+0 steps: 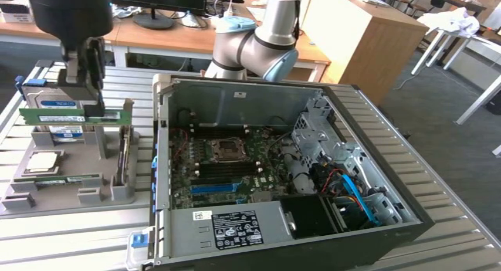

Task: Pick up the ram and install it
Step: 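Pick up the ram and move it above insertion slot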

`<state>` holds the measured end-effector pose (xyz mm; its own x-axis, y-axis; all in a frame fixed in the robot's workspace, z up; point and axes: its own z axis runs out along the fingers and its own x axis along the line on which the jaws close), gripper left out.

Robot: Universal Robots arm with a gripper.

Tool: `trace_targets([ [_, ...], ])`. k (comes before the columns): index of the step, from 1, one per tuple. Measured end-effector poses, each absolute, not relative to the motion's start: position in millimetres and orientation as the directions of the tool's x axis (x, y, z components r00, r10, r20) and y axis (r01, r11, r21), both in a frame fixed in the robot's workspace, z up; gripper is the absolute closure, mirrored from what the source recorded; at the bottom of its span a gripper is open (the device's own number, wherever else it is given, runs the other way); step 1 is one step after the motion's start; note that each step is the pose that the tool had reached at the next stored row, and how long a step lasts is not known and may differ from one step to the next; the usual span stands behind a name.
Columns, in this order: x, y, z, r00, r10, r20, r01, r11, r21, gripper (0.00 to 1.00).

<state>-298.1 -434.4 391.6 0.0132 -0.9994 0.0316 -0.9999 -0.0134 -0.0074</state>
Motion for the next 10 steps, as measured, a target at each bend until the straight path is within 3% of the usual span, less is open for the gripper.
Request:
trace_targets([
  [10, -275, -434, 392, 0.013, -0.999, 0.032, -1.0, -0.013, -0.007, 0.88],
])
